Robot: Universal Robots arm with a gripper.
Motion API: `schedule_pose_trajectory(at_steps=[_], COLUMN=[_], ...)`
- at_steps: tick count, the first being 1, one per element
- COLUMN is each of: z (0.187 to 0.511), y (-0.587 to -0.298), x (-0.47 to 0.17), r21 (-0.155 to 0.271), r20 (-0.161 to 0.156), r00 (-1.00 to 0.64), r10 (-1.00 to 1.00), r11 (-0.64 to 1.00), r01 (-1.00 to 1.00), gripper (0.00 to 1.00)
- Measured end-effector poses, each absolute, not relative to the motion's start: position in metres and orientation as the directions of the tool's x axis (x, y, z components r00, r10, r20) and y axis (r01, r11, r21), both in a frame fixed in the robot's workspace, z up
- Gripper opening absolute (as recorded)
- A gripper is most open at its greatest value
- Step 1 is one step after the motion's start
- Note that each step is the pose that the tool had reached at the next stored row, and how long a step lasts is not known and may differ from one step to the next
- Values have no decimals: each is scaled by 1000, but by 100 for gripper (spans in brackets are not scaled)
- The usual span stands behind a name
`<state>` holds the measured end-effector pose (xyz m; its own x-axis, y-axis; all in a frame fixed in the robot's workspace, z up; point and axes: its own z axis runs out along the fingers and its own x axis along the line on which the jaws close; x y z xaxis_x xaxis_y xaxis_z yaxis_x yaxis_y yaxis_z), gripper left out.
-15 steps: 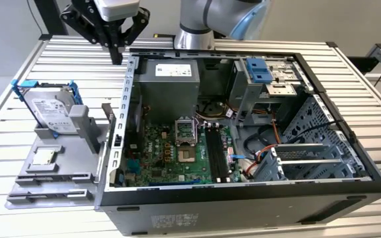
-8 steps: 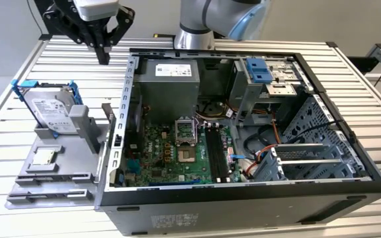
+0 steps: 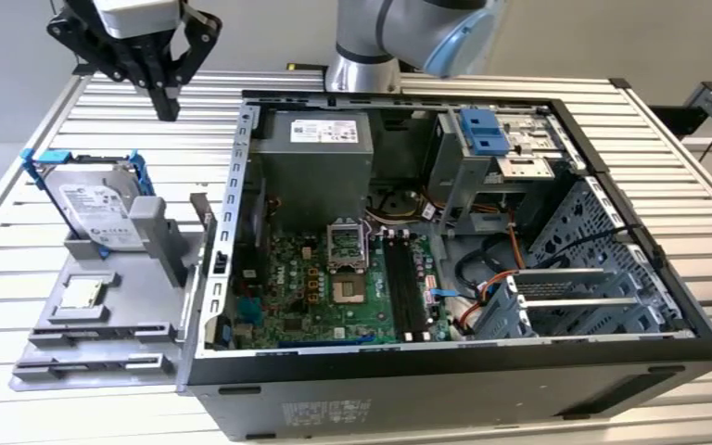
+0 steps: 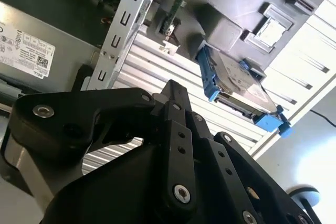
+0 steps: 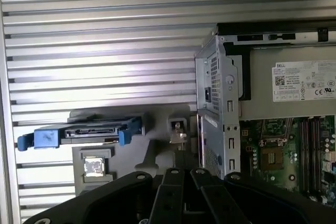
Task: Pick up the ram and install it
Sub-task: 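Reach for the ram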
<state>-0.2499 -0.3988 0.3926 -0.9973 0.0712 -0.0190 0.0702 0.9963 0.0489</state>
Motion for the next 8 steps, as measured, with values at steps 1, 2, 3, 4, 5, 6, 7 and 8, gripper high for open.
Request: schedule_pose_trajectory(at_steps=[1,2,3,4,5,6,7,8], z=[393,393,393,393,393,393,393,393], y=[-399,-399,-399,-399,-399,-399,-399,-399], x=[-253,-256,-258,-261,-264,-268,-271,-275], r21=[49,49,49,49,49,49,49,49], r20=[-19,-19,-19,-19,-19,-19,-19,-19], r00=[-997,-997,-997,-997,-997,-997,-997,-997], r10=[71,71,71,71,71,71,71,71], r11=[996,996,996,996,996,996,996,996], r01=[70,70,70,70,70,70,70,70], gripper=[0,0,0,0,0,0,0,0])
